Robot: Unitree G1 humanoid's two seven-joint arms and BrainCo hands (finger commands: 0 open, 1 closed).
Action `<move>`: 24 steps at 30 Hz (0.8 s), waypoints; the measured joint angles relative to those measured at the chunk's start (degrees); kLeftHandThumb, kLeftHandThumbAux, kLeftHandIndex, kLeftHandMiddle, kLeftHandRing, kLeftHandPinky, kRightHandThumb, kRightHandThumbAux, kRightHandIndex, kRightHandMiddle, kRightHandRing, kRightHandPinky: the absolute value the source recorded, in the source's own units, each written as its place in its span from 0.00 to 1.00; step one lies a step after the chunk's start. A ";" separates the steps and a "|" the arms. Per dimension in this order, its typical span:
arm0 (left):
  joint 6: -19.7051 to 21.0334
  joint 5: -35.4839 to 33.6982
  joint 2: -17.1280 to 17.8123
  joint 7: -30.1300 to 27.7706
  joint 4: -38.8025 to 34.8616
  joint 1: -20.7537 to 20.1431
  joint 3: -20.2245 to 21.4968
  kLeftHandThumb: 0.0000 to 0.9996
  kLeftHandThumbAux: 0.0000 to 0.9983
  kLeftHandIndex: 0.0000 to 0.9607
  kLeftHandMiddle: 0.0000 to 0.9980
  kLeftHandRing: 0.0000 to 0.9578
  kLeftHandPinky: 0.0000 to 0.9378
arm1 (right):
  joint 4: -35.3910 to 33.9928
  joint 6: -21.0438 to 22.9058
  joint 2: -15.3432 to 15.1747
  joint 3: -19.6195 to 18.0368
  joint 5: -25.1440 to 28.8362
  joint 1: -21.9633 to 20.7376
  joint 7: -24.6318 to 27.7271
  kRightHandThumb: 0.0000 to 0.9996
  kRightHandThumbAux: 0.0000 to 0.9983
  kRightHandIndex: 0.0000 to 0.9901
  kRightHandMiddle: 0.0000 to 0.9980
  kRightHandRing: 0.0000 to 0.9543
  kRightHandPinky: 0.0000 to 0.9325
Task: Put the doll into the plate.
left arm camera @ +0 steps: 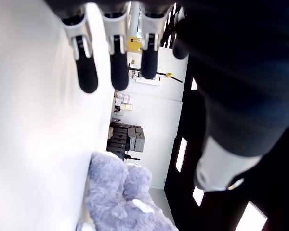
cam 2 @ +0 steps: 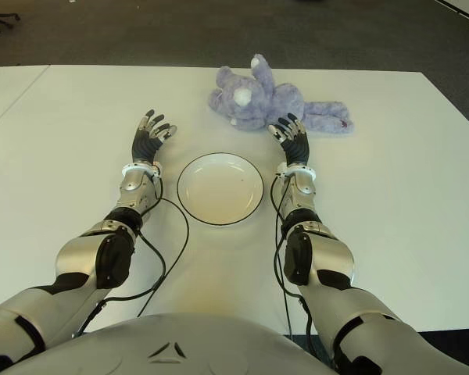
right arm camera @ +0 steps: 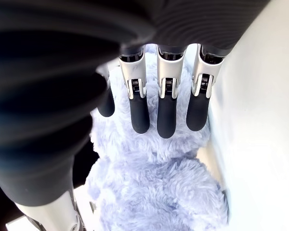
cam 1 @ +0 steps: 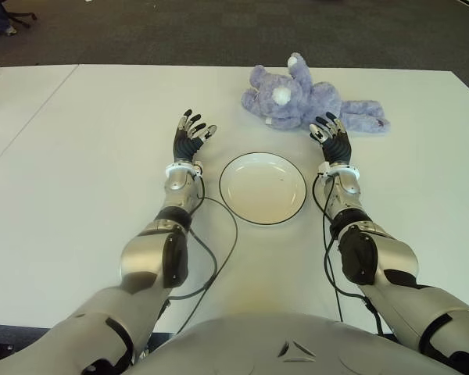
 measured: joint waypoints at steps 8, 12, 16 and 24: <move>0.00 -0.01 0.00 0.00 -0.01 0.00 -0.01 0.06 0.80 0.05 0.16 0.21 0.27 | 0.00 -0.04 0.04 -0.25 0.28 0.00 0.19 0.15 0.80 0.15 0.22 0.24 0.26; 0.00 0.00 0.01 0.00 -0.01 0.04 -0.02 0.04 0.79 0.05 0.15 0.21 0.26 | 0.00 -0.69 0.25 -0.23 0.23 0.00 -0.56 0.14 0.80 0.15 0.21 0.23 0.25; 0.00 0.02 0.14 0.00 -0.02 0.09 -0.02 0.05 0.80 0.05 0.16 0.21 0.27 | 0.01 -2.44 1.10 -0.20 0.23 -0.13 -2.51 0.11 0.77 0.14 0.19 0.21 0.22; 0.00 0.03 0.14 0.00 -0.10 0.09 -0.07 0.06 0.81 0.05 0.16 0.22 0.28 | -0.08 -7.35 3.84 -1.03 1.42 -0.64 -2.17 0.13 0.73 0.14 0.18 0.20 0.22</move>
